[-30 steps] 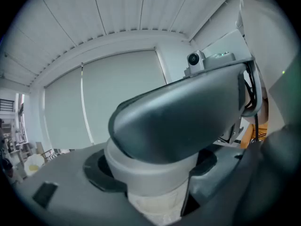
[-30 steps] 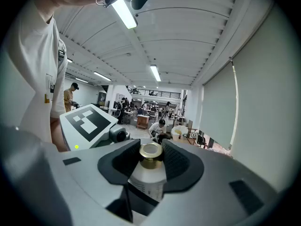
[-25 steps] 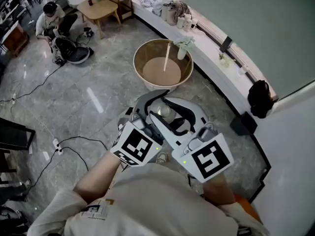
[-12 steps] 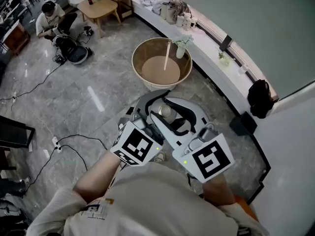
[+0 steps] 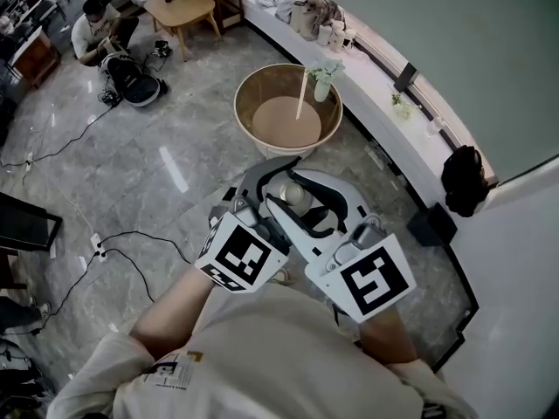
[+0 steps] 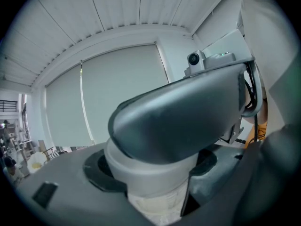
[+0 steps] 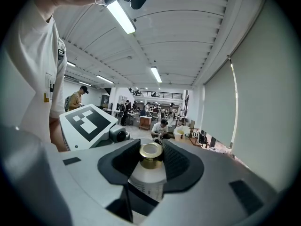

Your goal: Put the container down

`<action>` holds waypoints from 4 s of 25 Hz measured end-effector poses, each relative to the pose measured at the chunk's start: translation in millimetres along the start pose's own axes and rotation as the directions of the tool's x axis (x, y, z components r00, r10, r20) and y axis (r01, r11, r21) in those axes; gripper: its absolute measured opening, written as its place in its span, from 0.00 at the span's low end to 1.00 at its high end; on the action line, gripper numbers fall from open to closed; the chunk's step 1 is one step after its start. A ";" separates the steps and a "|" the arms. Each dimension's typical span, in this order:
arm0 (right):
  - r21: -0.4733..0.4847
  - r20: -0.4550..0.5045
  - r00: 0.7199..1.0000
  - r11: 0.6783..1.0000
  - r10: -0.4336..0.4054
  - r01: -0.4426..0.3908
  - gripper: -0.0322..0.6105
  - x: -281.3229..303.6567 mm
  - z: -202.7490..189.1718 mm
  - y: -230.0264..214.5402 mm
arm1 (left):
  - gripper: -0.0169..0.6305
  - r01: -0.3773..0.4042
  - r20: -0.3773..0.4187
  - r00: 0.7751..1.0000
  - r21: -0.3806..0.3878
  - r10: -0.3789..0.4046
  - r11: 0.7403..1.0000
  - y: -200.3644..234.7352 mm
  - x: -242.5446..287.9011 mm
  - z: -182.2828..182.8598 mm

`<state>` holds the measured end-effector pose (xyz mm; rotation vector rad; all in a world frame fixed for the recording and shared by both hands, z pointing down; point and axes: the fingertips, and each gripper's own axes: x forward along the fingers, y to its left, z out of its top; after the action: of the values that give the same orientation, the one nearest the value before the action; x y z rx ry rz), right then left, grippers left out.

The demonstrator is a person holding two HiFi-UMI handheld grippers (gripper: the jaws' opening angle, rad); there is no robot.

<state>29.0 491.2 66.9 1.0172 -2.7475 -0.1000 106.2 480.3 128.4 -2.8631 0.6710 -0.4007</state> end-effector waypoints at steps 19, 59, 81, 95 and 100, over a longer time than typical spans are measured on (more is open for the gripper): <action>-0.011 -0.003 1.000 1.000 -0.004 0.004 0.27 36.2 -31.0 -57.3 | 0.56 -0.011 0.015 1.000 0.013 0.011 1.000 47.6 51.5 -27.5; 0.076 -0.078 0.992 0.992 -0.094 0.100 0.27 427.8 -3.1 -346.9 | 0.56 0.118 0.014 0.993 -0.026 -0.118 0.993 498.8 166.9 -110.6; 0.111 -0.122 0.992 0.994 0.013 0.001 0.27 438.1 -58.6 -408.1 | 0.56 0.048 -0.034 0.998 -0.097 -0.051 0.994 520.5 239.3 -148.4; 0.032 -0.164 0.984 0.998 0.064 -0.060 0.27 489.8 -137.6 -455.2 | 0.56 -0.039 0.029 0.999 -0.069 0.041 0.997 572.9 297.7 -218.4; 0.036 -0.157 0.985 0.997 0.070 -0.065 0.27 516.8 -177.6 -477.9 | 0.56 -0.060 0.023 0.998 -0.054 0.061 0.997 596.0 324.5 -259.0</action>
<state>-10.5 -206.3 264.3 0.8974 -2.6430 0.0327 64.9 -221.8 309.8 -2.8840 0.7736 -0.3434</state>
